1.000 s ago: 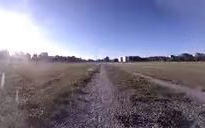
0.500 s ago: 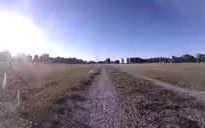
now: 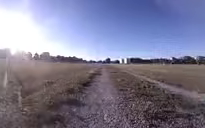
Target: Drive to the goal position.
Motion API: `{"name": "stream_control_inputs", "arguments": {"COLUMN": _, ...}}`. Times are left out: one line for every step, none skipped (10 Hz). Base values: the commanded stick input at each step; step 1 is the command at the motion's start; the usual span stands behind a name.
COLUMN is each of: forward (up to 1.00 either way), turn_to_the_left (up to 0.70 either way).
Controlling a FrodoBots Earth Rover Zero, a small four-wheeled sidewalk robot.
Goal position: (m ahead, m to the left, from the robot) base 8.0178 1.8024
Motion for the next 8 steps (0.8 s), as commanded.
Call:
{"name": "stream_control_inputs", "arguments": {"forward": 0.50, "turn_to_the_left": -0.50}}
{"name": "stream_control_inputs", "arguments": {"forward": 0.50, "turn_to_the_left": -0.20}}
{"name": "stream_control_inputs", "arguments": {"forward": 0.50, "turn_to_the_left": 0.00}}
{"name": "stream_control_inputs", "arguments": {"forward": 0.50, "turn_to_the_left": 0.00}}
{"name": "stream_control_inputs", "arguments": {"forward": 0.50, "turn_to_the_left": 0.00}}
{"name": "stream_control_inputs", "arguments": {"forward": 0.50, "turn_to_the_left": 0.00}}
{"name": "stream_control_inputs", "arguments": {"forward": 0.50, "turn_to_the_left": 0.00}}
{"name": "stream_control_inputs", "arguments": {"forward": 0.50, "turn_to_the_left": 0.00}}
